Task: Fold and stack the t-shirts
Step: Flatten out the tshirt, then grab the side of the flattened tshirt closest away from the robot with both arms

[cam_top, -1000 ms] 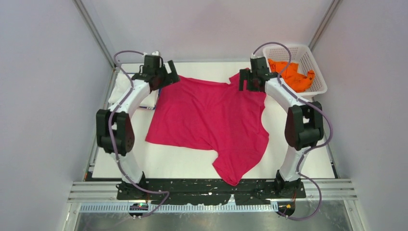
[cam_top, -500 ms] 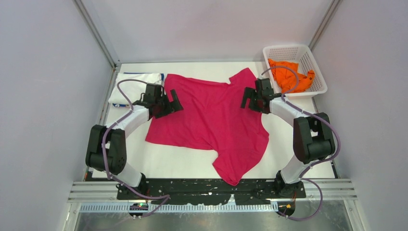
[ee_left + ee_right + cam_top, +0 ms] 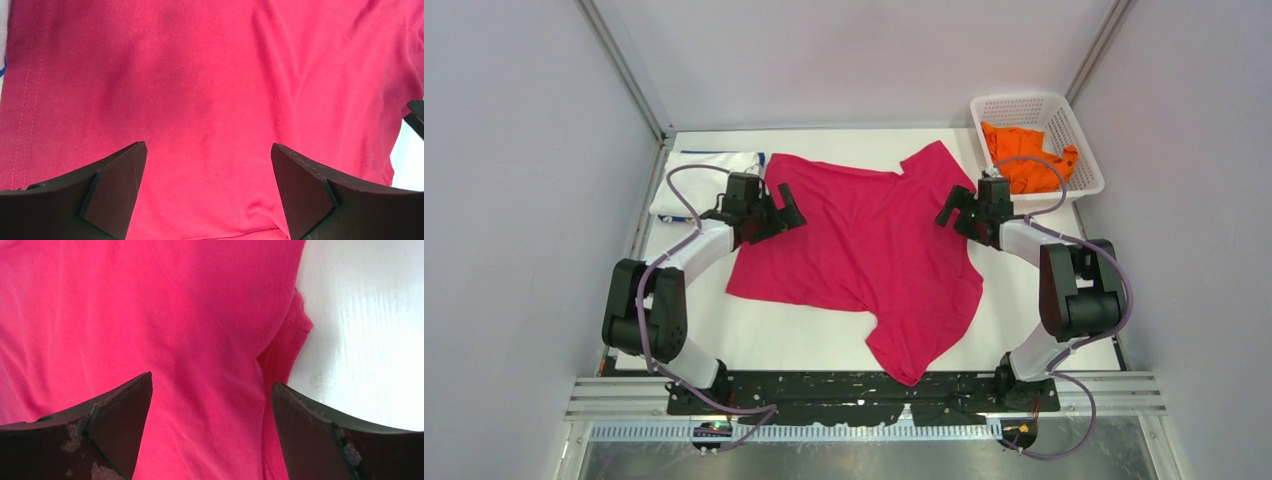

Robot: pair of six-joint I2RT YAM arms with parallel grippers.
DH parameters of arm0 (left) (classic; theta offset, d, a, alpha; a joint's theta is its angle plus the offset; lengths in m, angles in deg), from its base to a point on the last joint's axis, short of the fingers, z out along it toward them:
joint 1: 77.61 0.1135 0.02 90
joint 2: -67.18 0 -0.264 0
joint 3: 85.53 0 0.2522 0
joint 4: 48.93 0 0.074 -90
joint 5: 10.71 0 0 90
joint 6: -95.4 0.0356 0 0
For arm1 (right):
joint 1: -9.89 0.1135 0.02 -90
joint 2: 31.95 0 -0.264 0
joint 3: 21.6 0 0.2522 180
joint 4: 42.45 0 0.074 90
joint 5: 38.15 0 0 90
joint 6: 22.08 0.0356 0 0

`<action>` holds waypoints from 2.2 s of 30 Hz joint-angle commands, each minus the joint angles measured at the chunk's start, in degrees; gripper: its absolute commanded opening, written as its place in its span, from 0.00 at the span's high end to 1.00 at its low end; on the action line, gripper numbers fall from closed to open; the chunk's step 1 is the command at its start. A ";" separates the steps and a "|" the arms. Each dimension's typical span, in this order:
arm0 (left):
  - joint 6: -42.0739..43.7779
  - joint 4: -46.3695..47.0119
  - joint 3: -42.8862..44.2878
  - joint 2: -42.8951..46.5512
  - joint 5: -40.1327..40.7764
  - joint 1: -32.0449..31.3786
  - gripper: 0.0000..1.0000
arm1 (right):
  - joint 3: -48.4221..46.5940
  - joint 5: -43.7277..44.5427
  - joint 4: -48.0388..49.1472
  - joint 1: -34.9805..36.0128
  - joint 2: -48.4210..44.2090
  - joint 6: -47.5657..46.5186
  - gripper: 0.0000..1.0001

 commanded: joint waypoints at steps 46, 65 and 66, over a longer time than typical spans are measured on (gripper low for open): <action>-3.43 0.40 -9.94 9.00 3.11 1.85 0.00 | -3.95 5.18 -7.40 -3.87 -6.12 -1.94 0.05; -15.36 -14.61 -29.68 33.93 24.77 7.11 0.28 | 5.14 6.88 -18.84 5.67 -29.12 -7.37 0.05; -15.95 -12.96 -30.00 33.30 24.27 7.18 0.31 | 5.43 7.00 -19.06 5.95 -29.21 -7.57 0.05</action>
